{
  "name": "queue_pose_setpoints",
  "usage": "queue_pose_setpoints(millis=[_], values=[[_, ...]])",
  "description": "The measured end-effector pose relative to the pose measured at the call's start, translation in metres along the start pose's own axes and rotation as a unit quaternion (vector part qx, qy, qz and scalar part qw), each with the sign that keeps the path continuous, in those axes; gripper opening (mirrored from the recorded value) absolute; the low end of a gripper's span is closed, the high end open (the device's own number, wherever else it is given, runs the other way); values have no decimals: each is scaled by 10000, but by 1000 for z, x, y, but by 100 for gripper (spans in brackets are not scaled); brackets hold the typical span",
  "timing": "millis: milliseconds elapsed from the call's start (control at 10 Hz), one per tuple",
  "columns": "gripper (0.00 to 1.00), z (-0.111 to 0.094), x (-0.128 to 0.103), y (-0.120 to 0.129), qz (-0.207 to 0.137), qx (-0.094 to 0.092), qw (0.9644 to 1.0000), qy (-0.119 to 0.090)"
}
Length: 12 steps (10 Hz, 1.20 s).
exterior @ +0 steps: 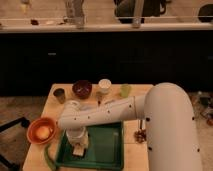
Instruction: Place eraser in table surface
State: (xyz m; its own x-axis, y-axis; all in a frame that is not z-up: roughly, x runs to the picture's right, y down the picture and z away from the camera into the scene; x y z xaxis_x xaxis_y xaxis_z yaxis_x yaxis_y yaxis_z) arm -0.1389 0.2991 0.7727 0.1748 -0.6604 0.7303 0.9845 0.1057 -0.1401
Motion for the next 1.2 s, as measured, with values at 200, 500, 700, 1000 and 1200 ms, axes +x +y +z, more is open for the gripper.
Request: queue_pose_setpoints(millis=[200, 500, 700, 1000, 1200], values=[[10, -6, 0, 3, -5, 26, 10000, 69], [10, -21, -1, 8, 32, 81, 9997, 225], [10, -25, -2, 10, 41, 96, 9996, 278], [10, -50, -5, 19, 97, 93, 9985, 529], [10, -73, -7, 35, 218, 47, 9969, 748]])
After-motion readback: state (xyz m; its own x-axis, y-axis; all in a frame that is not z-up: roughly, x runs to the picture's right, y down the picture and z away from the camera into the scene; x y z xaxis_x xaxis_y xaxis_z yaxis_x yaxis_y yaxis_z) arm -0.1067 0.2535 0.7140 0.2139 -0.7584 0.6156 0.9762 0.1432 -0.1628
